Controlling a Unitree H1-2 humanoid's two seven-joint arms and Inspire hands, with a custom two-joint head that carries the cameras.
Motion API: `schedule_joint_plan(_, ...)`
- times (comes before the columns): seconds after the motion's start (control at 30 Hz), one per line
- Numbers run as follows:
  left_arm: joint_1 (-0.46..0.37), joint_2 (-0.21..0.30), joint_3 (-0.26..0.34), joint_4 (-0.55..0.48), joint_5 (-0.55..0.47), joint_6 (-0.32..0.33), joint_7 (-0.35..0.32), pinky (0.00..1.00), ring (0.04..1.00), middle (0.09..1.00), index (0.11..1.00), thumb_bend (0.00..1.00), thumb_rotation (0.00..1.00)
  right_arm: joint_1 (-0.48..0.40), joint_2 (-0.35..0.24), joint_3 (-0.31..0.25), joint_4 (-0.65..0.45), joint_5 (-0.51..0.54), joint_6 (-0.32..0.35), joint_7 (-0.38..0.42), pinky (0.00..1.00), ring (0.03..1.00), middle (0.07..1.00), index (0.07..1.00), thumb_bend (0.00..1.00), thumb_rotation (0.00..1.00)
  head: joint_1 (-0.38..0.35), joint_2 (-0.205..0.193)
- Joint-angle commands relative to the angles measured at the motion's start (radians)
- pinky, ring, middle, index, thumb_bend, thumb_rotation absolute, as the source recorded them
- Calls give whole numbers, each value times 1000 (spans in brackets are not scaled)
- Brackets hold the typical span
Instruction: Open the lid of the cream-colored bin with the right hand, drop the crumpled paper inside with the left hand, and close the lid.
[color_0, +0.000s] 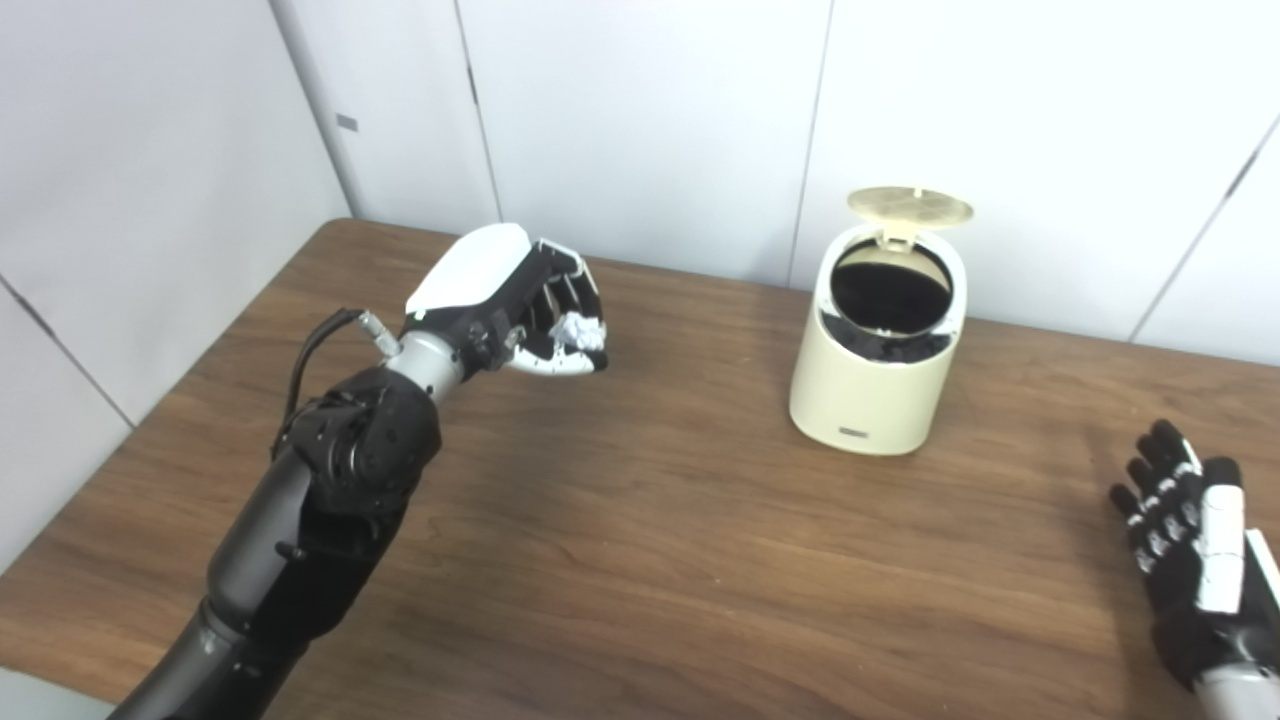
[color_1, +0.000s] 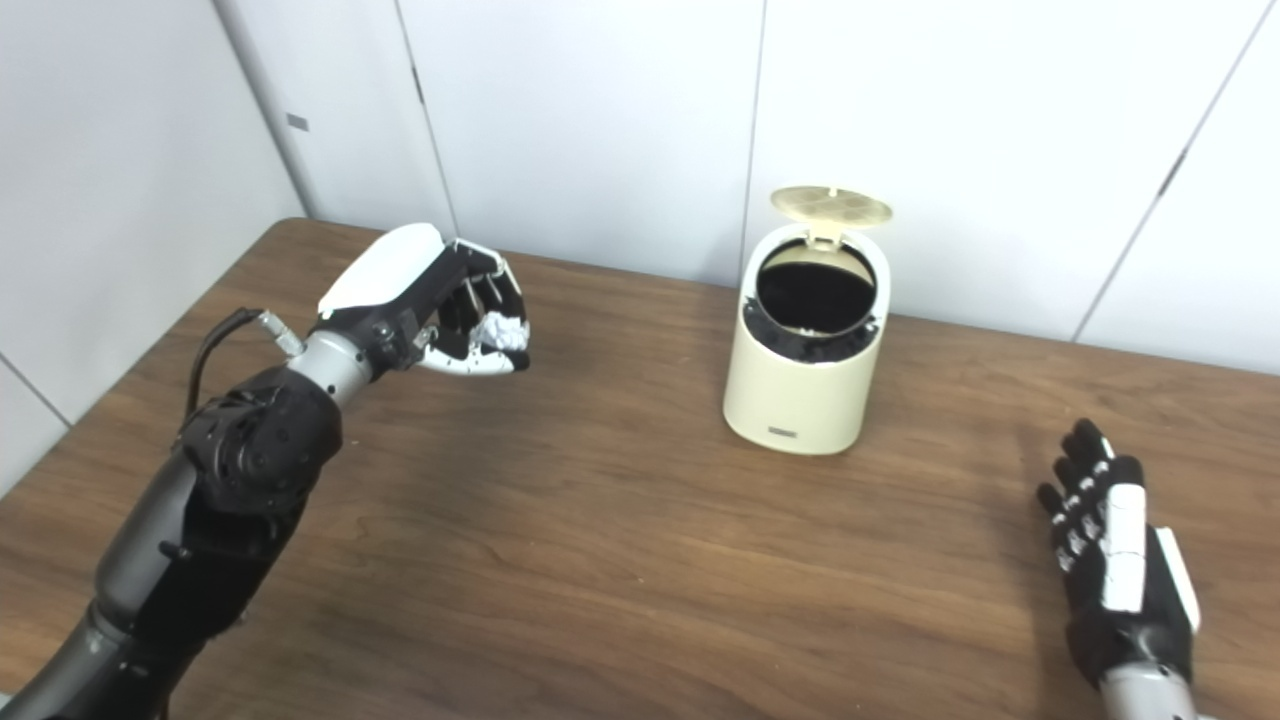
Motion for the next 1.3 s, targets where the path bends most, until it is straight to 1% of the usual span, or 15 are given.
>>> schedule_joint_plan(0.0,-64,-10,-8,-28,12,-22,8,338,408,486,499,479,0,-24,2,3,-6,0,-51,10,1000,1000,988,978,601,1000,-13,0)
schedule_joint_plan(0.07,-83,-36,-19,-24,10,-20,9,320,409,483,501,473,0,-25,6,6,-4,-6,-53,4,1000,1000,984,974,611,1000,-32,-5)
schedule_joint_plan(0.2,-115,-83,-40,-14,15,-28,15,343,413,483,495,474,0,-26,17,11,0,-16,-58,-5,1000,997,979,962,592,1000,-62,-15)
schedule_joint_plan(0.37,-158,-141,-81,9,49,-29,27,325,409,483,499,473,0,-21,21,16,20,-18,-88,8,1000,999,983,966,593,1000,-95,-28)
schedule_joint_plan(0.47,-178,-167,-91,27,46,-38,32,322,408,489,490,472,0,-20,22,21,33,-22,-102,7,1000,998,981,965,595,1000,-107,-34)
schedule_joint_plan(0.53,-194,-183,-101,45,51,-44,37,321,401,493,488,472,0,-20,27,24,39,-26,-102,0,1000,997,977,960,597,1000,-132,-45)
schedule_joint_plan(0.6,-210,-194,-112,63,58,-54,41,327,395,492,489,472,0,-21,31,26,46,-30,-106,-4,1000,998,976,957,599,1000,-145,-49)
schedule_joint_plan(0.67,-222,-199,-121,81,67,-70,44,420,421,482,491,477,0,-22,35,29,55,-36,-115,-5,1000,997,973,953,611,1000,-166,-58)
schedule_joint_plan(0.7,-232,-205,-127,92,69,-79,45,432,425,481,492,478,0,-21,38,29,58,-36,-118,-6,1000,997,972,952,613,1000,-179,-62)
schedule_joint_plan(0.77,-246,-213,-134,111,68,-96,52,376,424,478,487,476,0,-19,45,32,62,-39,-125,-7,1000,994,967,950,611,1000,-200,-70)
schedule_joint_plan(0.87,-263,-218,-142,135,71,-124,61,341,416,473,489,474,0,-20,54,38,67,-48,-132,-13,1000,994,966,951,605,1000,-222,-79)
schedule_joint_plan(1.0,-294,-231,-152,183,73,-156,84,365,411,473,499,475,0,-17,60,45,68,-66,-139,-28,1000,995,966,951,618,1000,-238,-88)
schedule_joint_plan(1.13,-318,-246,-161,226,79,-180,102,389,401,481,513,475,0,-15,67,45,67,-64,-138,-31,1000,995,963,948,605,1000,-248,-91)
schedule_joint_plan(1.2,-326,-257,-163,240,83,-180,109,351,390,483,521,472,0,-15,67,47,70,-71,-142,-33,1000,993,961,947,600,1000,-251,-92)
schedule_joint_plan(1.27,-337,-267,-168,261,78,-199,122,329,388,480,520,471,0,-16,69,47,74,-75,-147,-36,1000,990,959,947,604,1000,-253,-94)
